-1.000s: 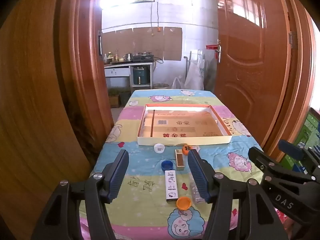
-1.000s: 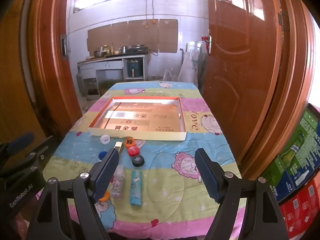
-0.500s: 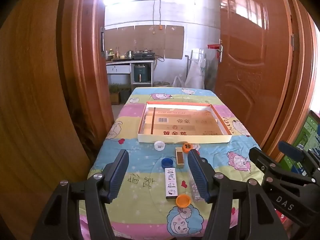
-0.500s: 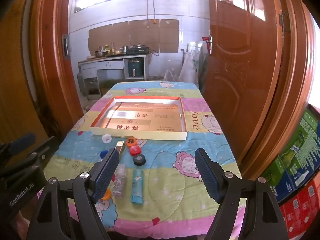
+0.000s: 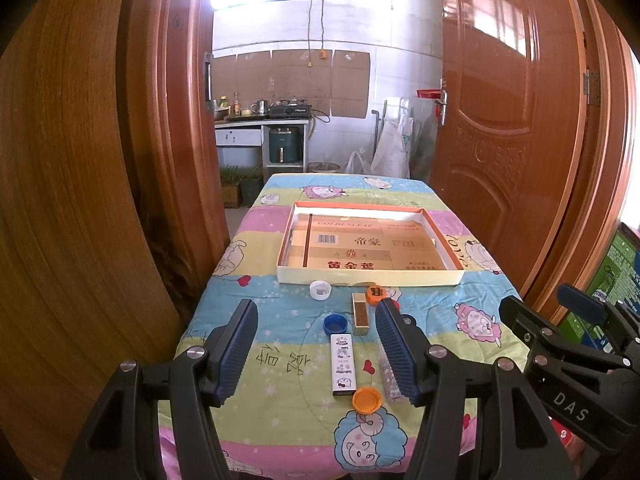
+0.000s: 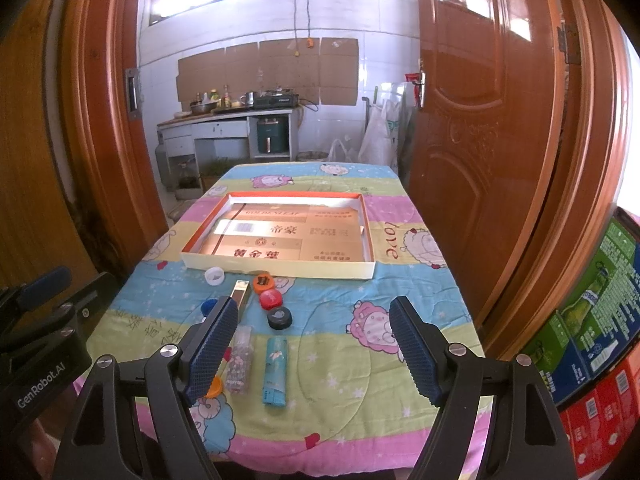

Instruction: Organize rigid objects

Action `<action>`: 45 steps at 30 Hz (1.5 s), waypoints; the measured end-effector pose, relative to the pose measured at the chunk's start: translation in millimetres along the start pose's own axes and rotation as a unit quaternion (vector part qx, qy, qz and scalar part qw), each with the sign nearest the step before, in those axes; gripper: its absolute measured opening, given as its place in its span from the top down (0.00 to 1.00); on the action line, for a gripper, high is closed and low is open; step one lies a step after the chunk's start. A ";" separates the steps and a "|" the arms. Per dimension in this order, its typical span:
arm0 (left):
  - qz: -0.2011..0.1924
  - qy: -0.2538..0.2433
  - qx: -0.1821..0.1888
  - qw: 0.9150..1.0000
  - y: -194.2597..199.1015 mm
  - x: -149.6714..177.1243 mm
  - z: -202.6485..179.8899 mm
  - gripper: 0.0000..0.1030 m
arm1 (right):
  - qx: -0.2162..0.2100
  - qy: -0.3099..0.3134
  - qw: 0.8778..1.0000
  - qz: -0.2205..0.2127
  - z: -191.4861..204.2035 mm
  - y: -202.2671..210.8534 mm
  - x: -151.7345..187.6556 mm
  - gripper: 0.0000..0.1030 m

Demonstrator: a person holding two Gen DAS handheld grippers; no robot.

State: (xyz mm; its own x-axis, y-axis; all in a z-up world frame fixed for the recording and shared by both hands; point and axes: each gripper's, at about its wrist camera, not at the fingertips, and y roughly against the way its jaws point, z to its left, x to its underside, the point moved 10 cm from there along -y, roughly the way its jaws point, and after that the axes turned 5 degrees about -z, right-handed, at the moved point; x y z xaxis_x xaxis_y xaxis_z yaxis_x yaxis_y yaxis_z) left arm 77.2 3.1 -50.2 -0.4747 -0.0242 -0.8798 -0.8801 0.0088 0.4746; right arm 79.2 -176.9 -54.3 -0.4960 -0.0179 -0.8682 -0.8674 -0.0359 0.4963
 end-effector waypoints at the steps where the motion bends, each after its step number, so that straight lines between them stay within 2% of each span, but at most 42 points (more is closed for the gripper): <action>1: 0.000 0.000 0.000 1.000 0.0 0.2 0.0 0.40 | 0.000 0.000 1.000 0.000 -0.4 -0.3 -0.1 0.23; 45: 0.001 0.003 0.000 1.000 1.0 1.3 1.1 0.40 | -0.002 -0.002 1.000 0.002 3.2 2.4 1.3 0.23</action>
State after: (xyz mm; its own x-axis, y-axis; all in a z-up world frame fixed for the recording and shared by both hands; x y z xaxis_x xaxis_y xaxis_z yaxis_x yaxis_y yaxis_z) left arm 75.7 4.2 -50.9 -0.4761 -0.0306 -0.8789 -0.8794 0.0088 0.4760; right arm 76.4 -173.9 -54.3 -0.5000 -0.0143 -0.8659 -0.8650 -0.0407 0.5002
